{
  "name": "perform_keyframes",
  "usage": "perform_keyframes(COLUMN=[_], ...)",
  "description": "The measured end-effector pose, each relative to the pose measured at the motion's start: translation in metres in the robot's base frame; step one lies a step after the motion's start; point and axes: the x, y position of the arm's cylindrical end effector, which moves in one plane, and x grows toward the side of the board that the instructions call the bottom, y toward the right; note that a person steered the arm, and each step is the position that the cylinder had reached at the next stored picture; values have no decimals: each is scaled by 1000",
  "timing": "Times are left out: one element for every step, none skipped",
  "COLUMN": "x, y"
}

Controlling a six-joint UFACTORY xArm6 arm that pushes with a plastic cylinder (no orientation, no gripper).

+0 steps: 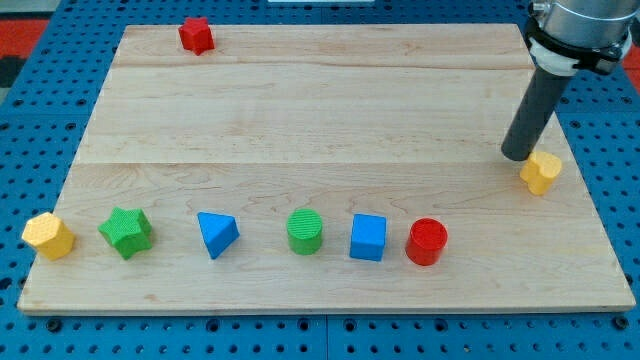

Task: Move the yellow heart towards the right of the red circle

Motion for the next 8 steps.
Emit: perform_keyframes(x=[-20,-4,29,53,72,80,82,83], y=[16,29,30,30,29,12,-14,-34])
